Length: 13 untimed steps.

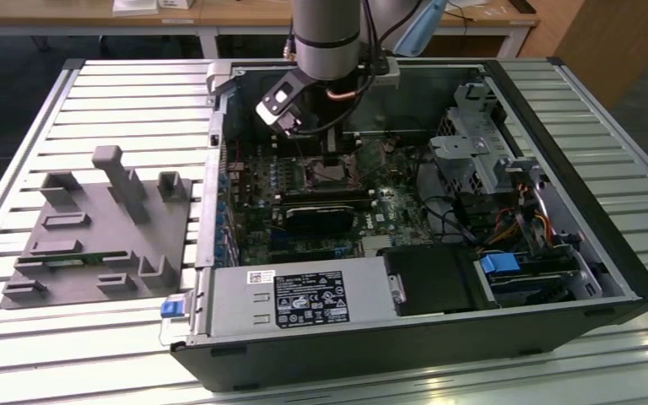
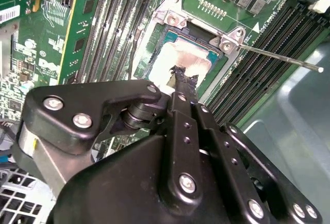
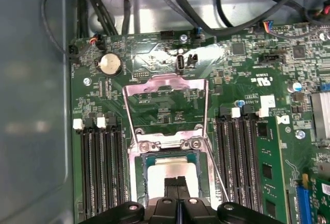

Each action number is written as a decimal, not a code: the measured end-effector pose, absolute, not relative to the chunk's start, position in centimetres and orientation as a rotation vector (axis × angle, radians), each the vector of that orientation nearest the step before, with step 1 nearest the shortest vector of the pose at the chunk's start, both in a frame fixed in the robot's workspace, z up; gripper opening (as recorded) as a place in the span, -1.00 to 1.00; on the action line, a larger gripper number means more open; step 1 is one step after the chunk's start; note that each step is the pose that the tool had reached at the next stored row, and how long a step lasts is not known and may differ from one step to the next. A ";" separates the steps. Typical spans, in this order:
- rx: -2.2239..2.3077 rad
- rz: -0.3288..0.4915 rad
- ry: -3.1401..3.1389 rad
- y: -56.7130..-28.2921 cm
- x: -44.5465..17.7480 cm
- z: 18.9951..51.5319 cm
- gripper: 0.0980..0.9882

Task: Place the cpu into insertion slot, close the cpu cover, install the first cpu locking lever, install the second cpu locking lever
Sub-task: 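Place the cpu into insertion slot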

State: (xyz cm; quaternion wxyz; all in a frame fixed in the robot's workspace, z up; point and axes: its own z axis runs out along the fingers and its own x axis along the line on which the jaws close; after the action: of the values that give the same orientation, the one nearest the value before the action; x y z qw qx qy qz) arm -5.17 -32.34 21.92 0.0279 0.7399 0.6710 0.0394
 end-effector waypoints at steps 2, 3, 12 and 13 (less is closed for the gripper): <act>2.292 0.121 2.062 -32.3 -5.2 22.1 -0.98; 2.295 0.121 2.058 -32.3 -5.2 22.2 -0.98; 2.298 0.111 2.045 -32.3 -5.2 24.1 -0.98; 2.299 0.111 2.044 -32.3 -5.2 24.4 -0.98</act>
State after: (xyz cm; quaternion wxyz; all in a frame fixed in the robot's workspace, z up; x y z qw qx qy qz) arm -5.17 -32.33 24.36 0.0319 0.7464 0.6637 0.0361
